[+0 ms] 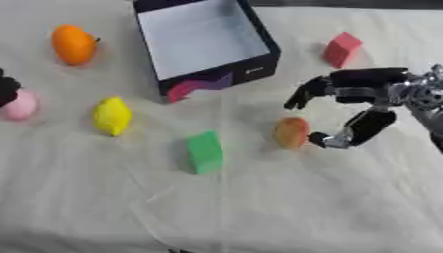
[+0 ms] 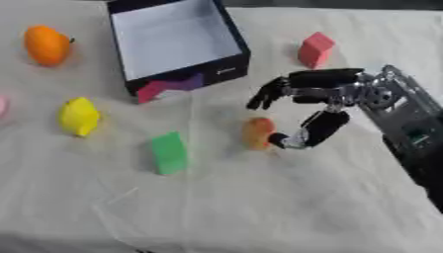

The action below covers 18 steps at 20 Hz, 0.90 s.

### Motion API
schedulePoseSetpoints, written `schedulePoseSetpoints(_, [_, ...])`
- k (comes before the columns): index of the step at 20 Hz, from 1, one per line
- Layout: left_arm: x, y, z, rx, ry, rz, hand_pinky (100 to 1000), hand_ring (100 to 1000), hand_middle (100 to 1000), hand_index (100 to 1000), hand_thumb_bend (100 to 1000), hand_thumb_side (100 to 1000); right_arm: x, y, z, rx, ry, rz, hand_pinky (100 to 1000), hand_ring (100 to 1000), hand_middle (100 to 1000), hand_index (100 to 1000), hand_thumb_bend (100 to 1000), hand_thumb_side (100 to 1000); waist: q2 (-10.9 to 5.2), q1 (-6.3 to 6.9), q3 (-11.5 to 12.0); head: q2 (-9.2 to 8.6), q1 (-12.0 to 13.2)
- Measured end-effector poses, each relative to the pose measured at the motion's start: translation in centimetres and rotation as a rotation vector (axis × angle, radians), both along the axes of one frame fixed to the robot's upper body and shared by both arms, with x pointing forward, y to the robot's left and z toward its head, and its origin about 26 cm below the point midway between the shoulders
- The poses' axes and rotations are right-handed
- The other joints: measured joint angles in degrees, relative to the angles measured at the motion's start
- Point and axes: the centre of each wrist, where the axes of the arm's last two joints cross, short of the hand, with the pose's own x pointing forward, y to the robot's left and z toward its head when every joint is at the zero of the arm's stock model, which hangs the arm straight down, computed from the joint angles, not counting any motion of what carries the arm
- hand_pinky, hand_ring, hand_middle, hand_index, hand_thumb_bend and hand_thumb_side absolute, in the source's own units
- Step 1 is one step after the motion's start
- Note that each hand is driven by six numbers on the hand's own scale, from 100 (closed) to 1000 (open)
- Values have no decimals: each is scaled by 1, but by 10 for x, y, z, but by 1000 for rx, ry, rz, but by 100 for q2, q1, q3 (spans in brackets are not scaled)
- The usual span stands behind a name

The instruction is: Pick up objects on the table and place them in the box.

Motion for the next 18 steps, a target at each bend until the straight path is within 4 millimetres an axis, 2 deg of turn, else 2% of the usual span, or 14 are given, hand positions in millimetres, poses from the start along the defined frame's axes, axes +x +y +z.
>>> schedulePoseSetpoints(2, [0, 0, 0, 0, 0, 0, 839, 737, 612, 732, 100, 802, 2, 1, -3, -3, 4, -1, 864, 817, 820, 912, 222, 332, 0, 0, 9, 0, -1])
schedulePoseSetpoints(3, [0, 0, 0, 0, -1, 0, 839, 737, 612, 732, 100, 803, 2, 2, -4, -4, 5, -3, 866, 819, 822, 914, 196, 325, 1, 0, 19, 0, -1])
schedulePoseSetpoints(4, [0, 0, 0, 0, -1, 0, 839, 737, 612, 732, 100, 803, 3, 2, -5, -7, 4, -5, 869, 823, 824, 913, 238, 343, 2, 0, 37, 0, -1])
schedulePoseSetpoints(8, [0, 0, 0, 0, -1, 0, 840, 737, 610, 732, 100, 806, 6, 0, -9, -10, -23, -17, 874, 833, 828, 911, 275, 376, 7, 0, 74, 0, 1])
schedulePoseSetpoints(13, [0, 0, 0, 0, -1, 0, 840, 737, 610, 731, 100, 808, 10, -4, -16, -31, -60, -34, 871, 831, 820, 899, 280, 379, 8, 0, 79, 0, 3])
schedulePoseSetpoints(18, [0, 0, 0, 1, -1, 0, 841, 737, 609, 731, 100, 810, 14, -7, -23, -52, -64, -45, 859, 816, 755, 861, 256, 336, 20, 0, 107, 0, 3])
